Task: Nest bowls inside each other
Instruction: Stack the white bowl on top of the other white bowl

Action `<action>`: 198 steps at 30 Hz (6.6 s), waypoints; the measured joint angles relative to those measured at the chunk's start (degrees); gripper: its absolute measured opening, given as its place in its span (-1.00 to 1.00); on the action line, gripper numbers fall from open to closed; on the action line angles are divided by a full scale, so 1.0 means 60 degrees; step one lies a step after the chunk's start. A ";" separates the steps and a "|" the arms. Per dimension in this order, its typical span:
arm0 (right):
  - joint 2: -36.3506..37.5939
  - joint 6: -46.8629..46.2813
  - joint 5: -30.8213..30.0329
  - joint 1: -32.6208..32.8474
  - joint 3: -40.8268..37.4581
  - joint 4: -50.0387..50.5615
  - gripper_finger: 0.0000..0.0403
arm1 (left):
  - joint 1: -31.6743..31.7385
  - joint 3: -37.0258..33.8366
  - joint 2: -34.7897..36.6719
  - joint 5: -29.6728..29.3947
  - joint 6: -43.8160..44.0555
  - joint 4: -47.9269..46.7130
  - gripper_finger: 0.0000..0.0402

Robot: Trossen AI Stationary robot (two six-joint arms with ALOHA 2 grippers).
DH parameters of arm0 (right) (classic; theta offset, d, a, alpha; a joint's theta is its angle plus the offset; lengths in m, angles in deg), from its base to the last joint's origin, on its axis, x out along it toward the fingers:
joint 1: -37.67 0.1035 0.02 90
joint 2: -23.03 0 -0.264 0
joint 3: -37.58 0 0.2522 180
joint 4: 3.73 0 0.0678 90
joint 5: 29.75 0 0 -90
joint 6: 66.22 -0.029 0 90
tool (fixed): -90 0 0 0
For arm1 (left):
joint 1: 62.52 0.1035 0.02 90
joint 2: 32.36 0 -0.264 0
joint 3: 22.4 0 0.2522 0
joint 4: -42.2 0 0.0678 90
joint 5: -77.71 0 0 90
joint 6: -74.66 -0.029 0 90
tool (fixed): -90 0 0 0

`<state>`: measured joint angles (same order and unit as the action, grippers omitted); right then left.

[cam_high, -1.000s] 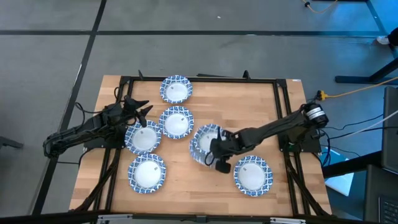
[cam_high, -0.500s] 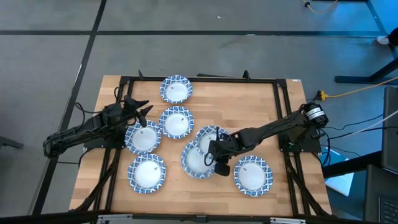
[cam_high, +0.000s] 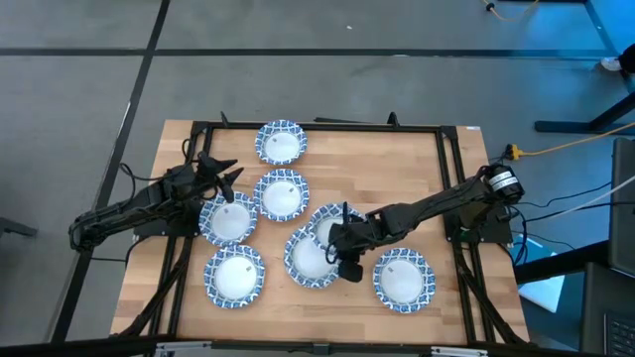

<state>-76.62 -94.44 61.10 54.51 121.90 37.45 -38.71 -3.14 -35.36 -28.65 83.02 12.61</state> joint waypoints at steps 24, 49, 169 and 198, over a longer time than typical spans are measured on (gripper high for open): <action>0.0000 0.0502 -0.0006 0.0004 0.0000 -0.0301 -0.94 | 0.0003 0.0000 0.0000 -0.0441 -0.0004 -0.0002 -0.20; -0.1985 0.1437 0.0273 0.0621 0.5140 0.2018 -0.98 | 0.0004 -0.0002 -0.0001 -0.0445 0.0000 -0.0002 -0.20; -0.0224 -0.3599 -0.5294 0.2196 0.4563 0.9382 -0.01 | 0.0004 0.0002 0.0002 -0.0445 -0.0004 -0.0009 -0.20; 0.4156 -0.4994 -0.1987 0.3082 -0.3712 0.4772 -0.01 | 0.0004 0.0002 -0.0002 -0.0518 0.0000 -0.0013 -0.20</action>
<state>-51.69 -124.41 49.18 73.00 99.63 66.08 -38.69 -3.12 -35.37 -31.76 83.02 12.54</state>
